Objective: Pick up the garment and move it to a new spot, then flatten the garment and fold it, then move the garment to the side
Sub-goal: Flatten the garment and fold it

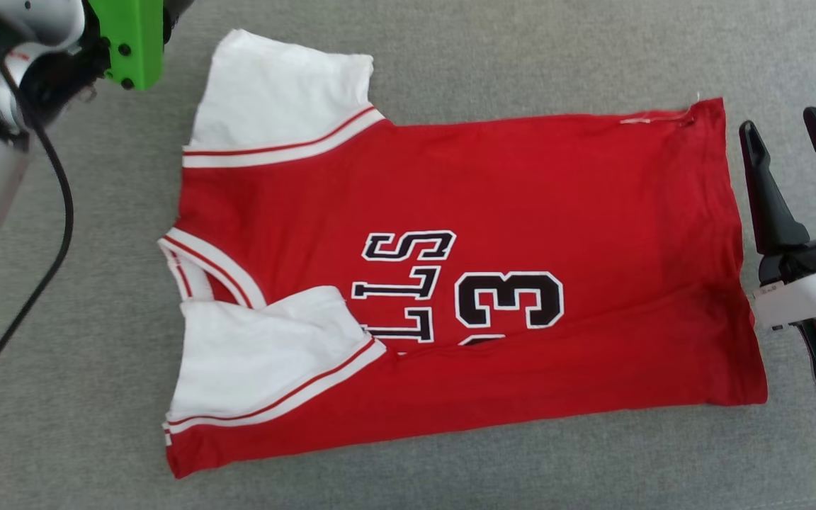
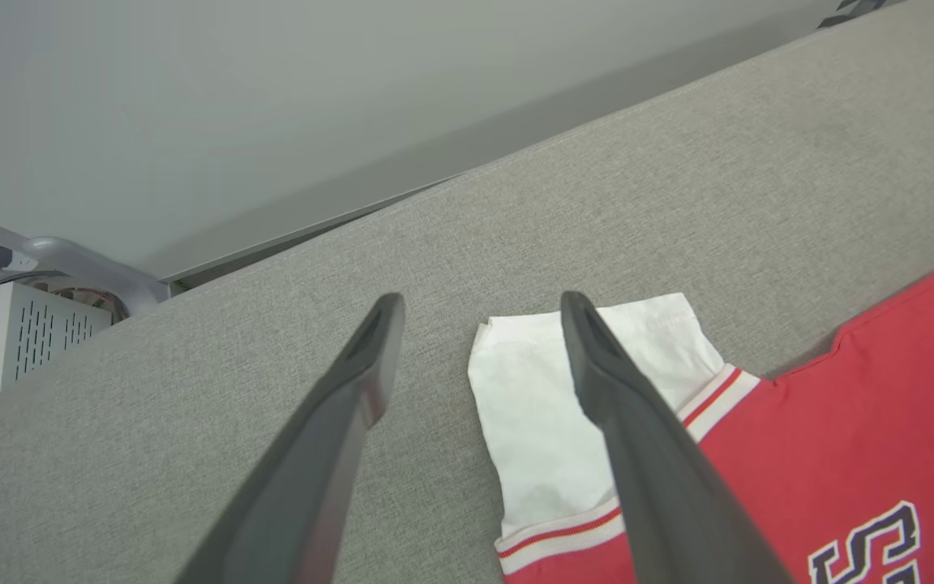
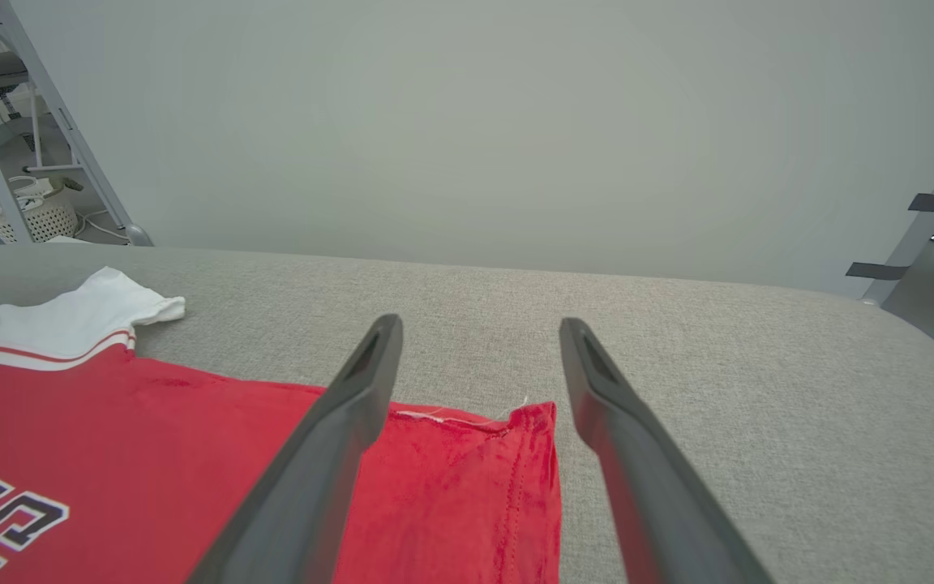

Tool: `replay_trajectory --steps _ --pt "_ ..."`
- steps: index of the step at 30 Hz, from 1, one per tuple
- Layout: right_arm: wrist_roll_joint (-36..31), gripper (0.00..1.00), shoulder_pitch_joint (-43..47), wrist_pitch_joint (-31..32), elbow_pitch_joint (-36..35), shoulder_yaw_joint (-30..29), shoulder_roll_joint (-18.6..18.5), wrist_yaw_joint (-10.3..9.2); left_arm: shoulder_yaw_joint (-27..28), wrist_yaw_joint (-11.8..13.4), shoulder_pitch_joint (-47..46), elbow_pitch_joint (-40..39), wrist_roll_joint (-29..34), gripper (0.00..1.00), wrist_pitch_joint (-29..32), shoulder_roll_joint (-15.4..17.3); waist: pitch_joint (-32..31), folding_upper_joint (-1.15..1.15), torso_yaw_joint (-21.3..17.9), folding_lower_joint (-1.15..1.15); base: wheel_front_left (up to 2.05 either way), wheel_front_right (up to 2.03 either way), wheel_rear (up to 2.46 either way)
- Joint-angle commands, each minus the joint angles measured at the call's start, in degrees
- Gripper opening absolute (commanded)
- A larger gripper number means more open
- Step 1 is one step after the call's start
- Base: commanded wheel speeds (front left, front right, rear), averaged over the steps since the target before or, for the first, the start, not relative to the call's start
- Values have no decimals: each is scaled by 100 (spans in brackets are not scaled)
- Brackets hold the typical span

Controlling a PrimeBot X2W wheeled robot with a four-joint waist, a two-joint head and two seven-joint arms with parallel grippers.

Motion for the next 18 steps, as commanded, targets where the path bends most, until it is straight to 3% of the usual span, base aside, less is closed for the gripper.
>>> replay_trajectory --steps 1,6,15,16,17,18 --pt "-50 100 -154 -49 10 50 14 -4 -68 -92 -246 163 -43 100 246 -40 536 0 -385 -1 0 0 0" --pt "-29 100 -345 -113 108 138 2 -4 -433 -274 -640 772 -127 100 1286 -118 822 0 -520 -1 0 0 0" --pt "-19 100 -524 -269 360 296 -44 -4 -786 -417 -622 1380 -115 100 1604 -187 994 0 -623 -1 0 0 0" --pt "-7 100 -530 -283 396 284 -59 -4 -839 -431 -579 1411 -137 38 1652 -193 973 0 -608 -1 0 0 0" --pt "1 100 -533 -291 424 271 -73 -4 -868 -440 -549 1422 -151 0 1649 -199 946 0 -591 -1 0 0 0" --pt "7 100 -543 -303 450 250 -90 -4 -891 -451 -517 1431 -172 0 1617 -205 912 0 -570 -1 0 0 0"
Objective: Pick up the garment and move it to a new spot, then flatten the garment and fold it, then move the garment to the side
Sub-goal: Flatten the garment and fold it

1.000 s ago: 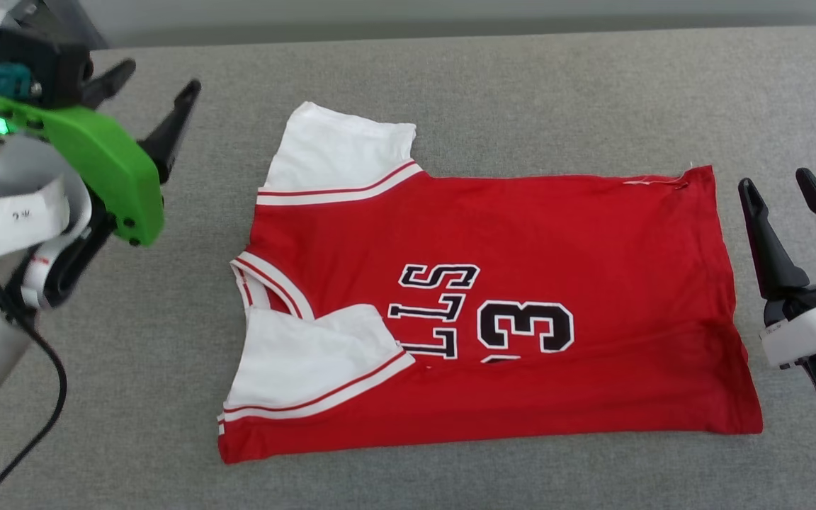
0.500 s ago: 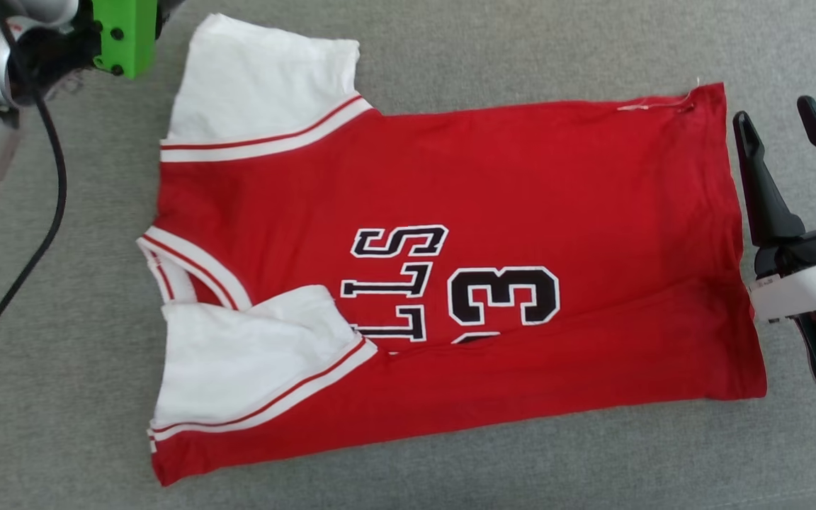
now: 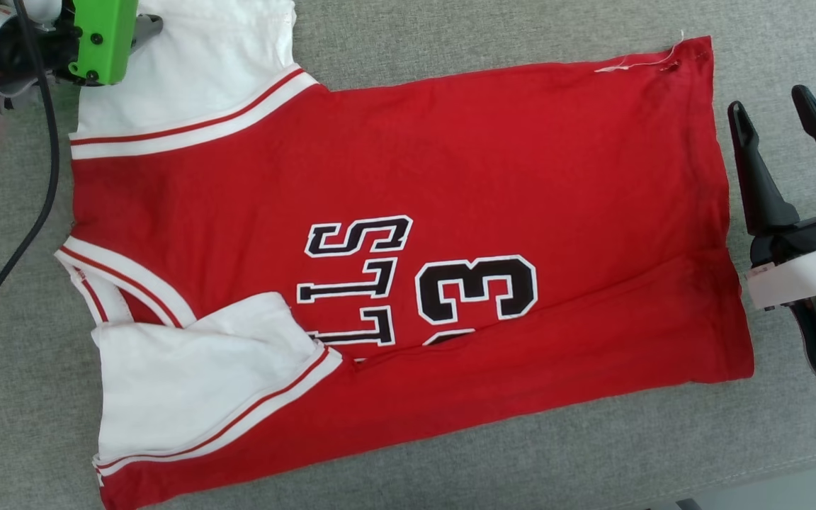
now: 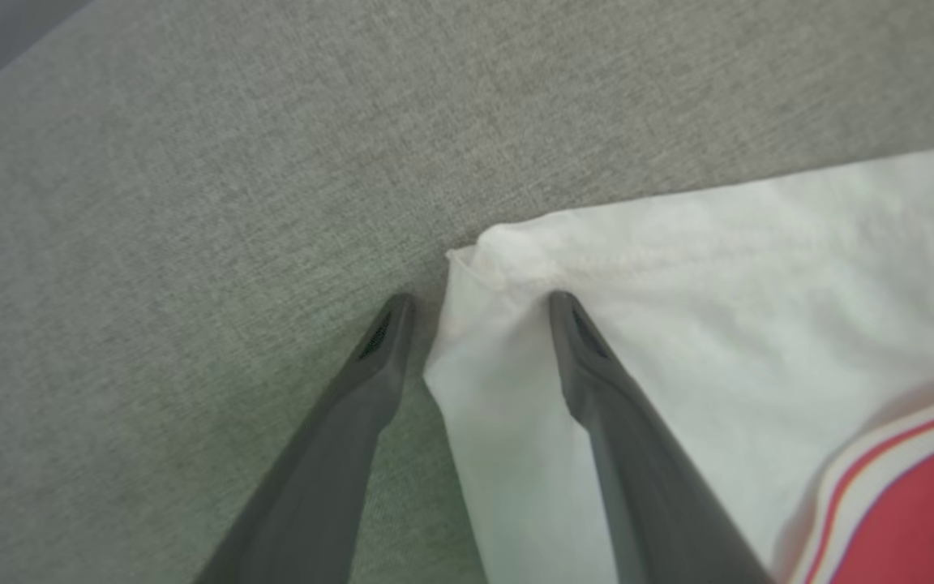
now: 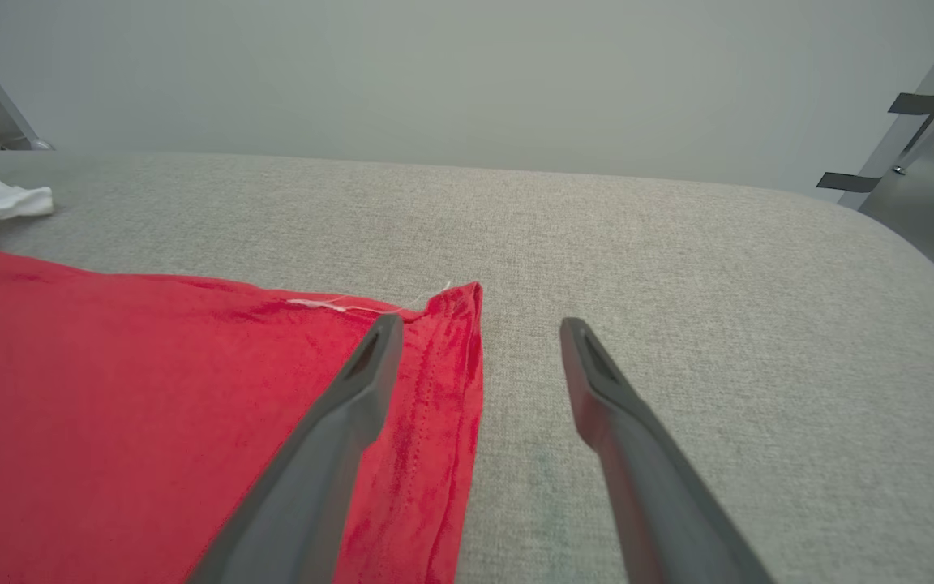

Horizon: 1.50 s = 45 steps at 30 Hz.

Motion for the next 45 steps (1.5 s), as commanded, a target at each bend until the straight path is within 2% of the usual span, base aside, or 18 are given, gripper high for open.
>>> replay_trajectory --steps 1,5,9,13,16,21,25,27,34,40,41,42,43,45 --pt "7 100 -120 -46 25 -32 -37 -4 -195 -47 221 88 -43 0 -8 -65 -80 0 49 0 0 0 0" --pt "8 100 -229 12 -57 7 -276 -4 -244 -68 265 9 -28 0 -395 -70 -314 0 182 0 0 0 0" --pt "107 100 -483 464 -134 -4 -685 -4 -183 -76 366 -139 -141 0 -914 -138 -614 0 362 0 0 0 0" --pt "415 100 -843 1345 -135 251 -1220 -4 -256 -79 532 -415 -188 0 -1359 -187 -894 0 565 0 0 0 0" --pt "824 100 -1156 2329 -27 588 -1602 -4 -357 -80 676 -720 -179 0 -1662 -151 -1041 0 703 0 0 0 0" --pt "1570 100 -1701 3756 353 1014 -1963 -4 -479 -80 880 -1174 -110 0 -1994 -73 -1095 0 899 0 0 0 0" --pt "1911 100 -2097 4642 897 1316 -2050 -4 -538 -69 949 -1480 -5 0 -2136 -54 -983 0 1052 0 0 0 0" --pt "1970 100 -2261 4872 1191 1419 -1999 -4 -539 -44 950 -1609 21 0 -2178 -60 -896 0 1107 0 0 0 0" --pt "1942 100 -2650 4797 2088 1682 -1647 -4 -606 14 811 -1931 259 0 -2237 -59 -575 0 1286 0 0 0 0" --pt "2091 100 -2508 4737 2619 2213 -1497 -4 -589 27 808 -1962 264 0 -2313 -45 -484 0 1300 0 0 0 0" --pt "2211 94 -2462 4765 2652 2305 -1493 -4 -586 28 823 -1943 261 0 -2336 -37 -497 0 1290 0 0 0 0" --pt "2262 40 -2451 4710 2648 2365 -1511 -4 -582 31 842 -1925 254 0 -2358 -31 -519 0 1279 0 0 0 0" --pt "2291 0 -2455 4574 2611 2439 -1554 -4 -570 33 872 -1903 236 0 -2399 -25 -553 0 1265 0 0 0 0" --pt "2336 0 -2490 4214 2568 2505 -1626 -4 -566 31 948 -1850 220 0 -2471 11 -669 0 1222 0 0 0 0"
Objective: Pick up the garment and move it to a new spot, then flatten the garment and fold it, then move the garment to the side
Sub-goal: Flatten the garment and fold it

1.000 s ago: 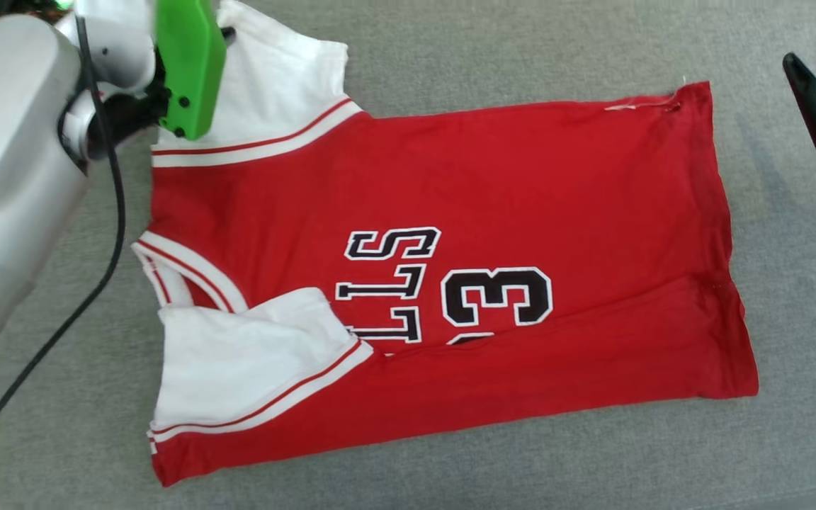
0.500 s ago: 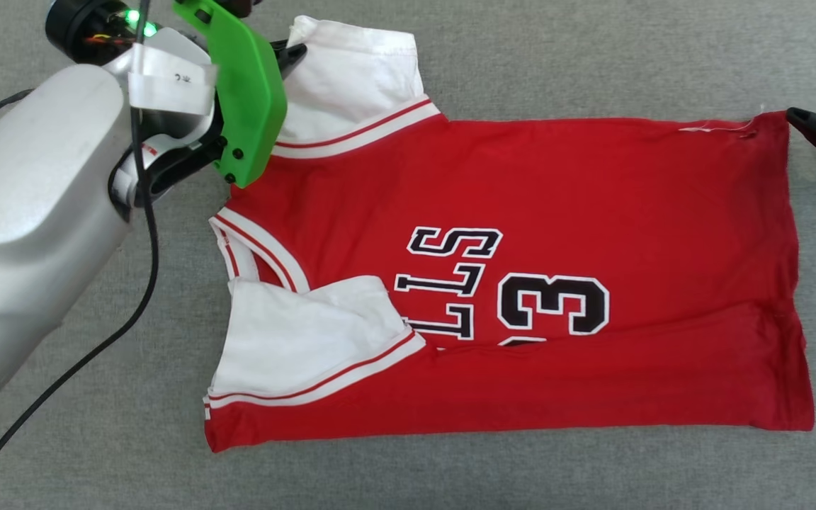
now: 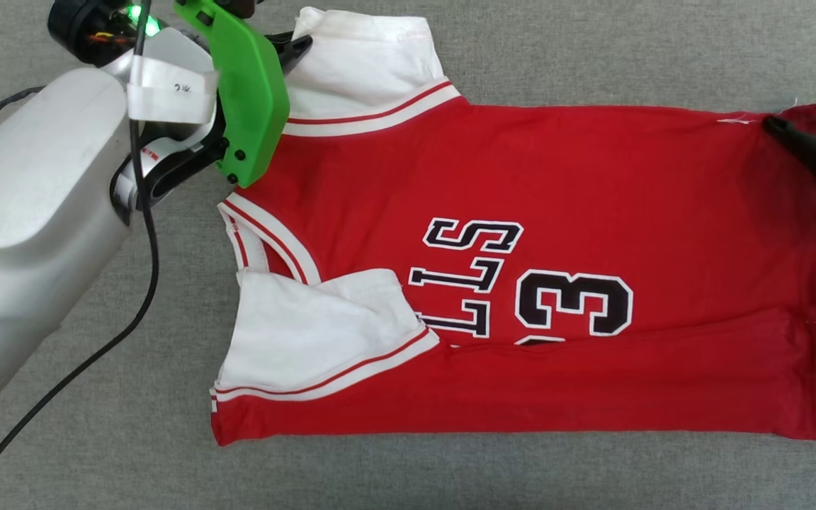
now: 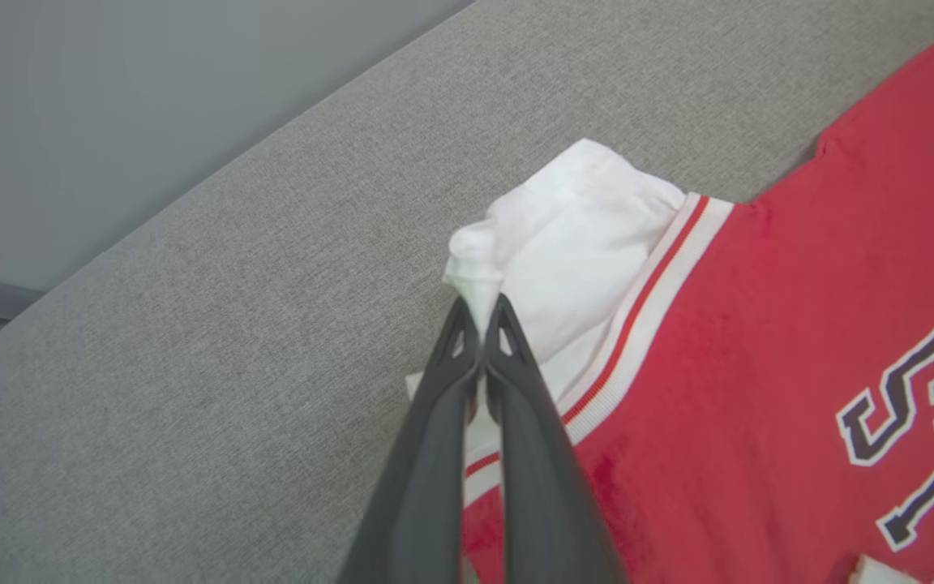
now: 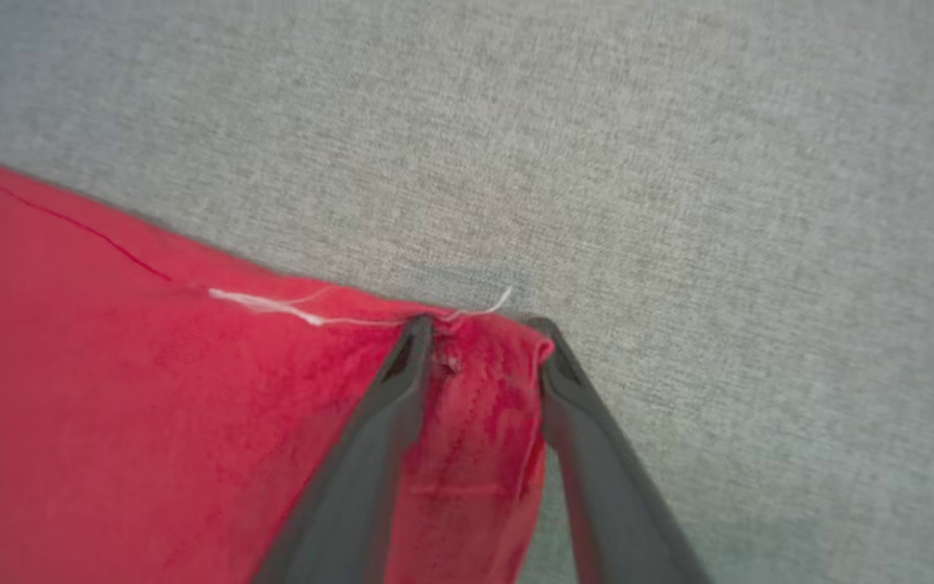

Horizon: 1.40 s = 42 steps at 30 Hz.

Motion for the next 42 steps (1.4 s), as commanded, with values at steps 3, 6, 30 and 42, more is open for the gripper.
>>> replay_trajectory --steps 3,6,30,42 --pt "116 0 135 -625 7 197 21 5 48 57 211 79 9 0 -206 86 -358 0 -86 0 0 0 0" --pt "205 0 228 -1079 -168 257 -57 5 23 77 419 50 7 0 -345 165 -664 0 -117 0 0 0 0" --pt "563 0 3028 -2316 -1380 152 -680 5 -453 1263 3510 -1685 -530 0 -1096 1288 -1949 0 -43 0 0 0 0" --pt "462 0 3871 -1908 -1357 -38 -331 5 -648 1366 4029 -1102 -576 0 -1460 982 -1686 0 -61 0 0 0 0"
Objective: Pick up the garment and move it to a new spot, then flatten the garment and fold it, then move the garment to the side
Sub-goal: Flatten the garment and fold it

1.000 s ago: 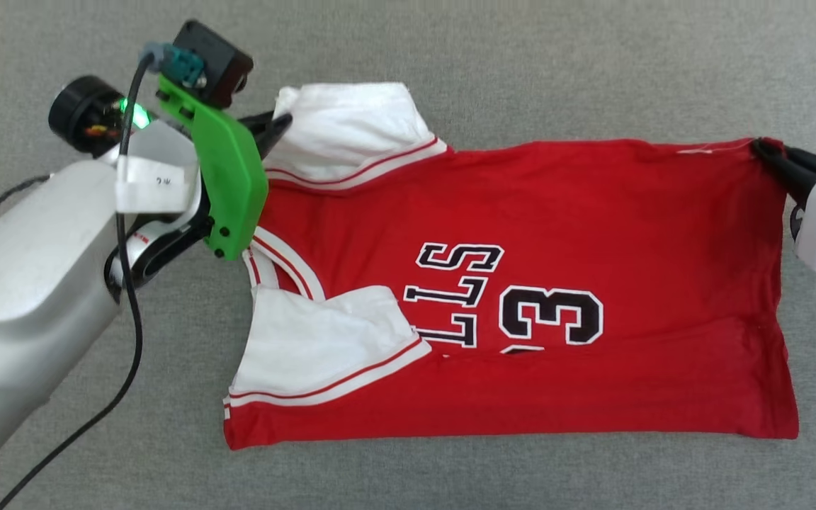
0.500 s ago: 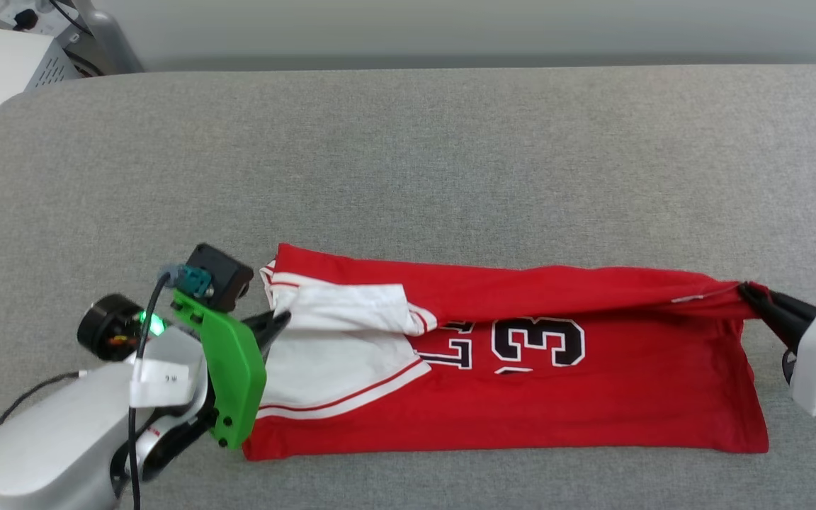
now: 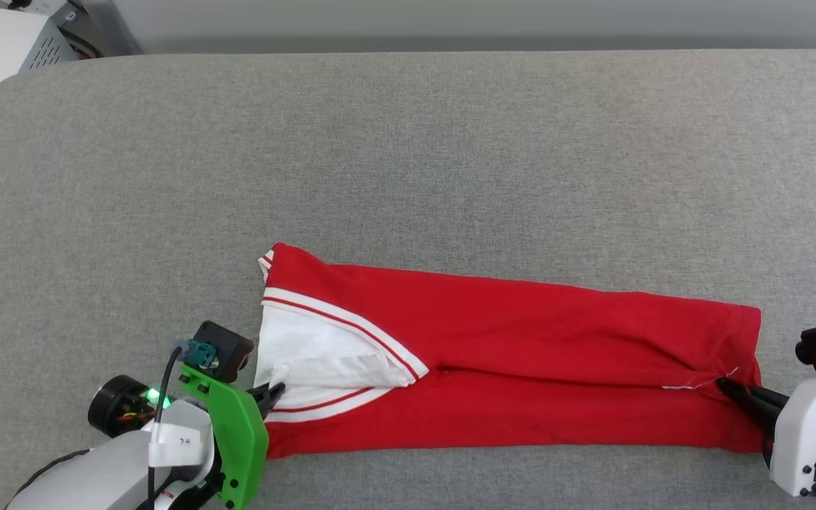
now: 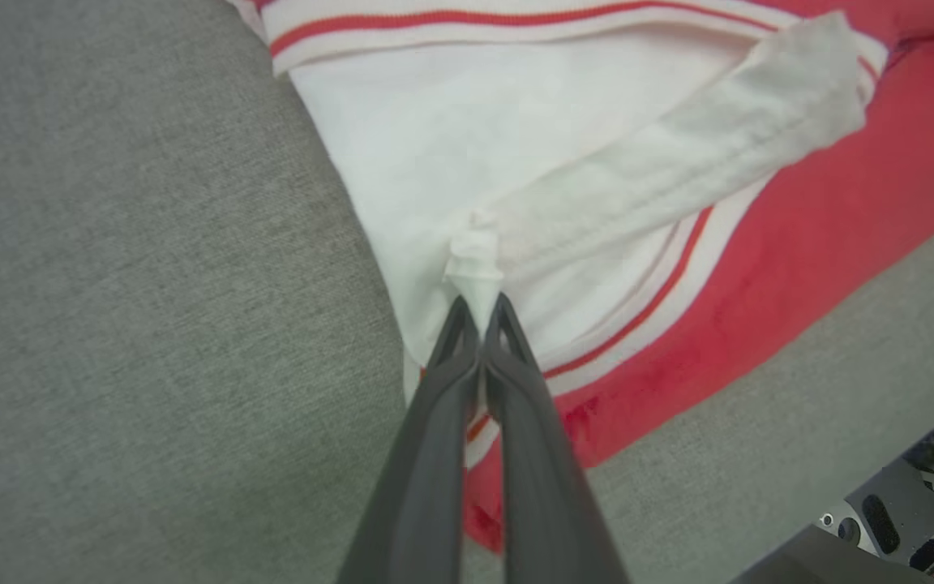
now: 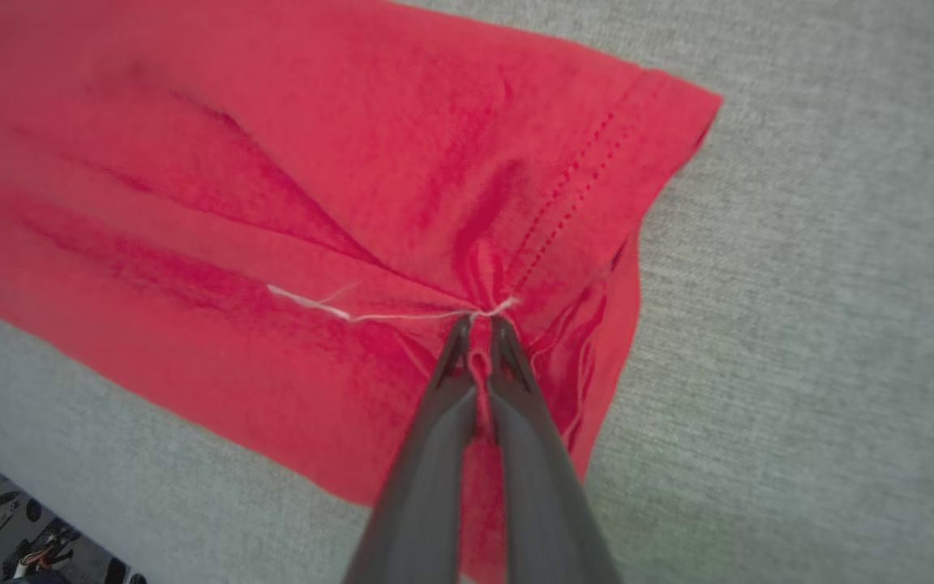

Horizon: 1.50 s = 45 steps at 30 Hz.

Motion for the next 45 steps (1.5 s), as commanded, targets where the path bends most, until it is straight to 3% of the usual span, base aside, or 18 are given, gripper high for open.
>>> replay_trajectory --steps 1,2,3,8,15,19,23,31,36,42,43,44,45 --pt "-18 40 53 -21 30 -65 53 -4 29 27 91 102 7 0 -126 -48 -7 0 -20 0 0 0 0" --pt "-12 100 42 -44 29 -96 73 -4 61 60 100 152 33 34 -237 -78 -27 0 -28 0 0 0 0" --pt "-10 100 21 -77 5 -140 89 -4 122 128 115 199 75 100 -420 -109 -63 0 -46 0 0 0 0" --pt "253 100 36 -24 -352 -458 27 -4 387 534 274 224 255 100 -1197 -140 -295 0 -68 0 0 0 0" --pt "1061 100 124 491 -669 -1180 -245 -4 891 1483 574 21 549 100 -2342 -243 -433 0 8 0 0 0 0" --pt "1469 100 168 958 -452 -1411 -393 -4 1201 1921 736 2 762 100 -2574 -414 -375 0 108 0 0 0 0" --pt "1579 100 189 1320 -145 -1407 -411 -4 1647 2201 861 -54 1142 100 -2625 -702 -272 0 243 0 0 0 0" --pt "1475 100 -11 1546 414 -1084 11 -4 2728 2245 1469 -329 2218 100 -2629 -1385 -78 0 404 0 0 0 0" --pt "1467 100 -174 1550 626 -767 386 -4 3313 2028 1831 -407 2833 100 -2630 -1828 -13 0 445 0 0 0 0" --pt "1430 100 -272 1524 797 -344 581 -4 3806 1673 2182 -396 3453 100 -2630 -2376 -38 0 443 0 0 0 0" --pt "1419 68 -285 1490 821 -306 575 -4 3878 1614 2220 -385 3525 100 -2630 -2442 -50 0 442 0 0 0 0" --pt "1399 16 -304 1428 862 -277 561 -4 3960 1539 2267 -364 3612 100 -2630 -2514 -66 0 434 0 0 0 0" --pt "1392 0 -316 1389 899 -256 541 -4 4027 1483 2300 -352 3682 100 -2630 -2571 -88 0 427 0 0 0 0"
